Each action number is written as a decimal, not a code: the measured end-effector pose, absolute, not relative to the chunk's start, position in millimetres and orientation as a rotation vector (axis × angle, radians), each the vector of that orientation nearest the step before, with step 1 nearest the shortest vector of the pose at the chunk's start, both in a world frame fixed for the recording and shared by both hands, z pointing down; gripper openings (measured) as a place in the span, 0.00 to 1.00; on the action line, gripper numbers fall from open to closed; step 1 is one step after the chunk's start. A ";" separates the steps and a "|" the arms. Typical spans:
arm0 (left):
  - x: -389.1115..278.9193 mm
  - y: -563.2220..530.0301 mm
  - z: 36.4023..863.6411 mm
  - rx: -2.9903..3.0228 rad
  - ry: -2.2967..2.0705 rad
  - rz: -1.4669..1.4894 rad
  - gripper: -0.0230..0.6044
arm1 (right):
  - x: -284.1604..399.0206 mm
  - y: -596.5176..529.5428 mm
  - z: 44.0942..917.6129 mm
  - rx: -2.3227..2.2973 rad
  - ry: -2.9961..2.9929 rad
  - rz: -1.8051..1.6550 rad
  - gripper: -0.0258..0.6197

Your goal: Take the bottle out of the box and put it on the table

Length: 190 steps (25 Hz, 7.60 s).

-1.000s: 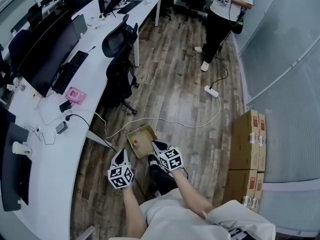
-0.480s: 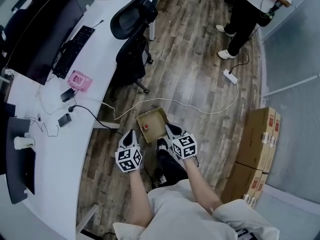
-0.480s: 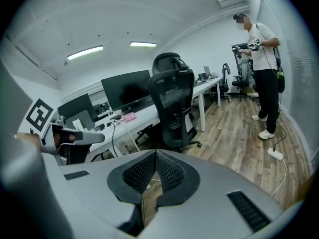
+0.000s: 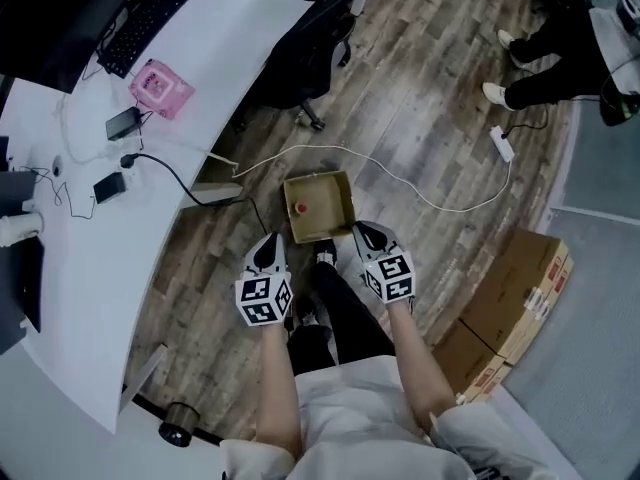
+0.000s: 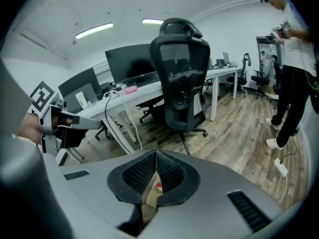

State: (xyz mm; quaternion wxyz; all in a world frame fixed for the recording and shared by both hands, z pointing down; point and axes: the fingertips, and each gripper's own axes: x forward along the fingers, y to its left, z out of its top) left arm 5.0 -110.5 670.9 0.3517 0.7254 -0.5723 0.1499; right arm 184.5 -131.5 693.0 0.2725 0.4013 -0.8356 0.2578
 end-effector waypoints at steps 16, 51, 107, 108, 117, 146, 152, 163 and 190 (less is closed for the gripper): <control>-55.3 -63.5 826.4 1.734 -1.477 0.301 0.06 | 91.0 -127.2 868.9 0.746 -2.169 0.649 0.10; -15.3 -85.1 1137.3 2.014 -1.234 0.539 0.06 | 32.2 -118.6 1235.9 0.213 -1.972 0.314 0.42; -45.7 -100.6 658.1 2.172 -1.275 0.557 0.06 | -5.6 -138.7 641.8 0.283 -2.176 0.066 0.32; -44.1 -99.7 644.2 2.171 -1.291 0.548 0.06 | -5.5 -136.5 627.7 0.279 -2.192 0.069 0.32; -32.3 -105.0 554.7 2.189 -1.450 0.479 0.06 | -3.8 -130.6 532.2 0.234 -2.327 0.038 0.32; -175.7 -272.6 486.9 2.290 -1.477 0.345 0.06 | -154.4 -344.9 420.0 0.587 -2.477 0.096 0.32; -204.4 -295.1 484.7 2.335 -1.415 0.345 0.06 | -187.1 -393.0 426.9 0.684 -2.450 0.131 0.32; -236.9 -297.1 506.0 2.346 -1.308 0.356 0.06 | -203.5 -423.3 444.2 0.835 -2.432 0.241 0.33; -202.6 -221.7 491.0 2.285 -1.399 0.287 0.06 | -112.1 -273.0 463.1 1.133 -2.473 0.516 0.43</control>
